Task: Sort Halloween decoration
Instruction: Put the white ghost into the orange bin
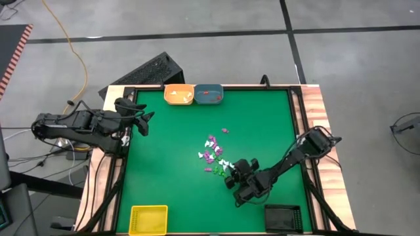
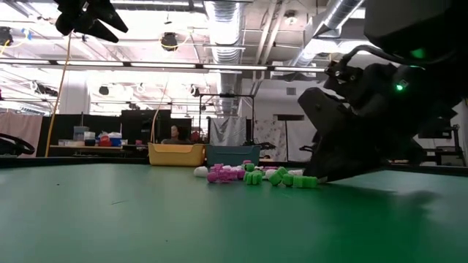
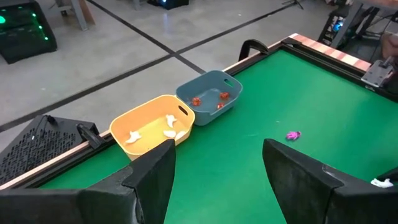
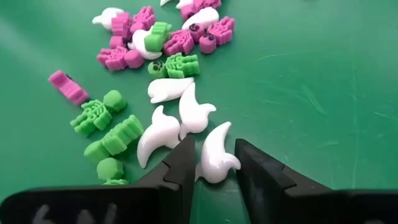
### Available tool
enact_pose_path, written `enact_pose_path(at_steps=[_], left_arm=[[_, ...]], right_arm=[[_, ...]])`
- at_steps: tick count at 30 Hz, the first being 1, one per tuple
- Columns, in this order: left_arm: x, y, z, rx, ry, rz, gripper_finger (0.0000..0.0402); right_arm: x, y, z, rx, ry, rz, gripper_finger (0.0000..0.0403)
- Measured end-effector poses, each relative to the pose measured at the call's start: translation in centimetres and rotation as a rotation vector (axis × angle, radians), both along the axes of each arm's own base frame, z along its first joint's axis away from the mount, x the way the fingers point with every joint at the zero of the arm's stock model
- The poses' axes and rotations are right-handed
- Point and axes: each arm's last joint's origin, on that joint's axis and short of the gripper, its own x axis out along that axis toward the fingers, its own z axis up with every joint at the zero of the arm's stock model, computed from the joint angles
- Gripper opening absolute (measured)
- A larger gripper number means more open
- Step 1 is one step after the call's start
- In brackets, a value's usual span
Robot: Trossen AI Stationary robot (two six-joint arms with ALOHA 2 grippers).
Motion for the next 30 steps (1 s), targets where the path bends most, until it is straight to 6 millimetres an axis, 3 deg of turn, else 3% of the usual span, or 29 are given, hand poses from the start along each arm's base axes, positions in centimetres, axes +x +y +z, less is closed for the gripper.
enact_pose_path(at_steps=[7,20,30], left_arm=[[0.0,0.0,0.0,-0.006,-0.006,0.002,0.0231],[0.0,0.0,0.01,-0.016,-0.016,0.008,0.0231],[0.01,0.0,0.01,-0.016,-0.016,0.008,0.0231]], right_arm=[[-0.09,-0.11,-0.12,0.007,0.01,-0.011,0.012],[-0.13,-0.03,-0.23,0.059,0.036,0.001,0.0023],[0.54,0.39,0.6,0.066,0.038,0.003,0.0021]])
